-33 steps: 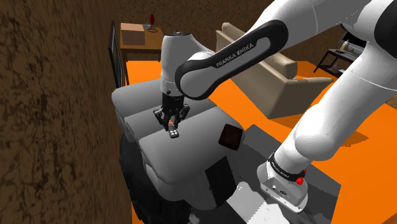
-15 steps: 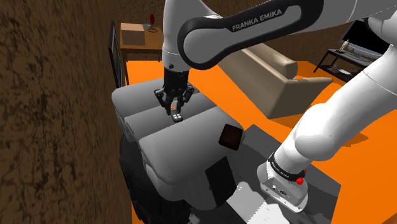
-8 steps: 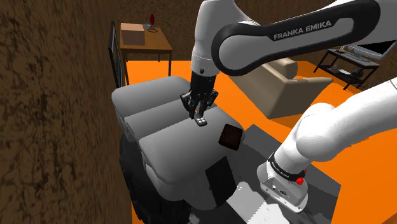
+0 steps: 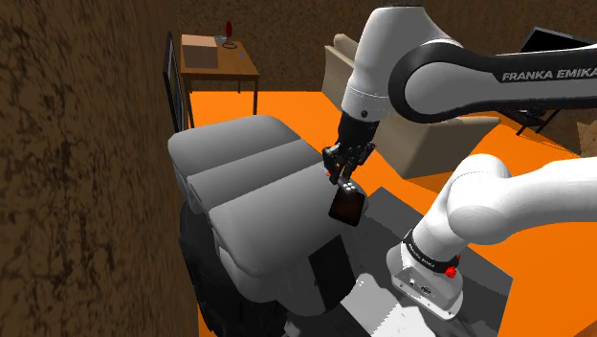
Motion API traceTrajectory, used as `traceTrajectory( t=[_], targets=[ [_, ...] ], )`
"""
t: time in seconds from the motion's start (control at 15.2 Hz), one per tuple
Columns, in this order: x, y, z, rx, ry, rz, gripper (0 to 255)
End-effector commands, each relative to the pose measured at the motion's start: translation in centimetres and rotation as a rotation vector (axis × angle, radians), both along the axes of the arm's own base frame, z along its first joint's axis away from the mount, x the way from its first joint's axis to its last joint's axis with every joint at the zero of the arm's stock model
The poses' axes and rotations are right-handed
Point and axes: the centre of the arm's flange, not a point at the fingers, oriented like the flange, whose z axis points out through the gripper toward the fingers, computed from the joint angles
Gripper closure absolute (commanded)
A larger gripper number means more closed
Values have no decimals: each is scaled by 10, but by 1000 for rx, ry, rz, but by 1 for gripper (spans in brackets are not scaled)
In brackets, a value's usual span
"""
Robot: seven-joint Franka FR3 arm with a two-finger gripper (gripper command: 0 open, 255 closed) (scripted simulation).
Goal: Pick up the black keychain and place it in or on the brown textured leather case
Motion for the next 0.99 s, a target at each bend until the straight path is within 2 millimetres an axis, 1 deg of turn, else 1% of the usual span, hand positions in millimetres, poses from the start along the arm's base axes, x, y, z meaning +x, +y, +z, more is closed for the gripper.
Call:
traceTrajectory(
  t=[0.0, 0.13, 0.92],
  targets=[
    [-20, -16, 0, 1, 1, 1, 255],
    [-41, -33, 1, 1, 1, 1, 255],
    [-41, -33, -62, 1, 1, 1, 255]
  ],
)
